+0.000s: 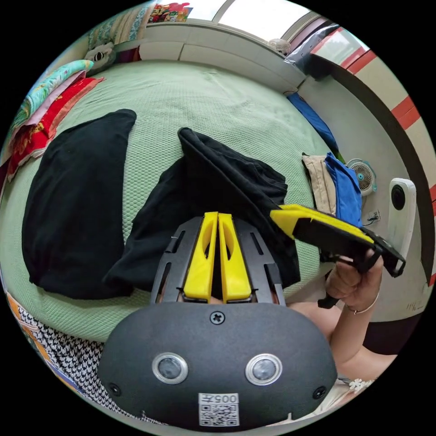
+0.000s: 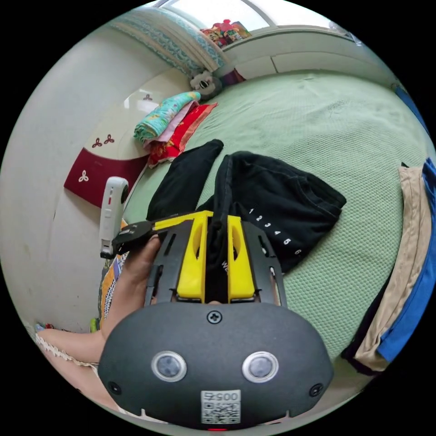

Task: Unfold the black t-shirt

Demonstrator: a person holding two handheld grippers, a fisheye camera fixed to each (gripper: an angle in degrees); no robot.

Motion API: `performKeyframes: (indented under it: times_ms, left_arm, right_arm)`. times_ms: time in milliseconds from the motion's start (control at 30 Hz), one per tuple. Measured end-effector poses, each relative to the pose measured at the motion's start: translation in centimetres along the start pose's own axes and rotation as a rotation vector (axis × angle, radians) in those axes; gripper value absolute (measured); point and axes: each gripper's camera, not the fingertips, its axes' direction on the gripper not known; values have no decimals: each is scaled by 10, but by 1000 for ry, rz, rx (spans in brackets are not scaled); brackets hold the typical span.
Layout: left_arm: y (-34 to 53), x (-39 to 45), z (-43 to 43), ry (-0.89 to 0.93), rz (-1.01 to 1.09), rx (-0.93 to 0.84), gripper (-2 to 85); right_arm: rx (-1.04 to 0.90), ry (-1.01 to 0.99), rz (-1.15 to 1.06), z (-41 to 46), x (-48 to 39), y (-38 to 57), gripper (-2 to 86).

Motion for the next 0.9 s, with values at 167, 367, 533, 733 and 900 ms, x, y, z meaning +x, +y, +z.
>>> performKeyframes:
  times_ms: [167,367,533,733,900]
  left_arm:
    - [-1,6,0,9,37,-17,-7]
    - [-6,5,-1,-58,49,-31,-7]
    - [-13,-7,-6,-146,0,-7,-7]
    - [-21,-13,-7,-137,-62,28,-5]
    - [-25,-11,-8,-194,-80,70,6]
  right_arm:
    - [34,26,-12,4,10,-20,112]
    - [-14,87,-36,42,6,-34,127]
    - [-29,137,-68,67,-12,-35,133]
    - [-80,262,-72,91,-39,-26,34]
    - [26,272,-55,53,-58,-9,-5]
